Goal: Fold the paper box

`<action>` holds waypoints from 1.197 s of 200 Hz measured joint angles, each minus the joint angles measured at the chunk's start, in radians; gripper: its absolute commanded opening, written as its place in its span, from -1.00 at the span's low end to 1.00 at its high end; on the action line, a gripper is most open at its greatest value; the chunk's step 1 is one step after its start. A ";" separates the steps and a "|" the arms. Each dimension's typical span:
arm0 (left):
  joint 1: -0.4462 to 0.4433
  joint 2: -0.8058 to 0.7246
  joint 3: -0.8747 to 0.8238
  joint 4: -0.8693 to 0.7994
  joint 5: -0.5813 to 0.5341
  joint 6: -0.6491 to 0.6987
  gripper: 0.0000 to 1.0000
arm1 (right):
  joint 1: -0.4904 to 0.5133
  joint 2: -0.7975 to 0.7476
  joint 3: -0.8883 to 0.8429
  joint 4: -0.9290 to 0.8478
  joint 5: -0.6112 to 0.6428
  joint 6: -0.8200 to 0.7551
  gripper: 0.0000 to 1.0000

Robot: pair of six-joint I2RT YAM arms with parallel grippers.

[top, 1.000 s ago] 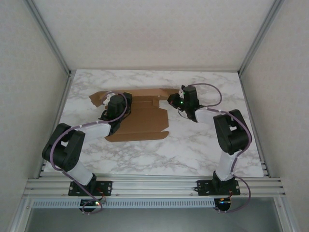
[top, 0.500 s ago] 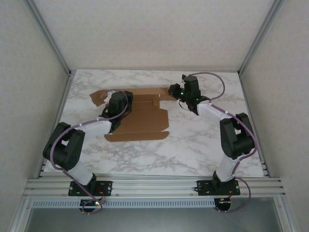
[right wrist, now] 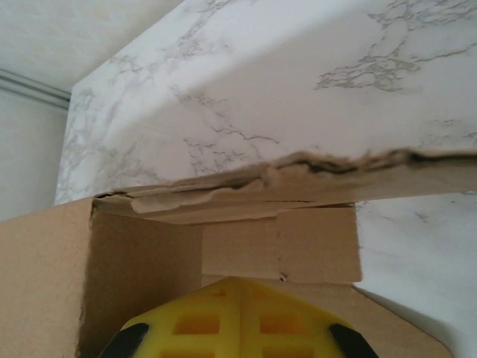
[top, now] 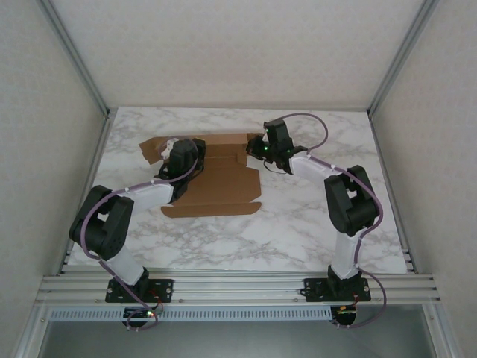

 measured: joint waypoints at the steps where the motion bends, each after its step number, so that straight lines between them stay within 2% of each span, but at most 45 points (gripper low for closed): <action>1: 0.000 0.000 0.000 0.000 0.000 0.000 -1.00 | 0.000 0.000 0.000 -0.002 0.002 -0.002 -1.00; 53: 0.003 0.000 0.007 -0.008 0.000 0.004 -1.00 | -0.030 -0.148 0.040 -0.229 0.127 -0.217 -1.00; 85: 0.007 0.011 0.039 -0.044 0.000 0.004 -1.00 | -0.094 -0.232 0.066 -0.261 0.185 -0.286 -1.00; 104: 0.010 0.016 0.056 -0.064 0.001 0.007 -1.00 | -0.155 -0.222 0.098 -0.279 0.206 -0.291 -1.00; 125: 0.012 0.024 0.077 -0.085 0.004 0.016 -1.00 | -0.219 -0.141 0.187 -0.306 0.215 -0.294 -1.00; 153: 0.014 0.031 0.093 -0.100 0.007 0.020 -1.00 | -0.268 0.026 0.304 -0.322 0.167 -0.324 -1.00; 188: 0.014 0.031 0.094 -0.102 0.008 0.023 -1.00 | -0.272 0.174 0.321 -0.324 0.068 -0.380 -1.00; 239: 0.014 0.031 0.094 -0.103 0.013 0.027 -1.00 | -0.270 0.198 0.252 -0.213 -0.180 -0.431 -1.00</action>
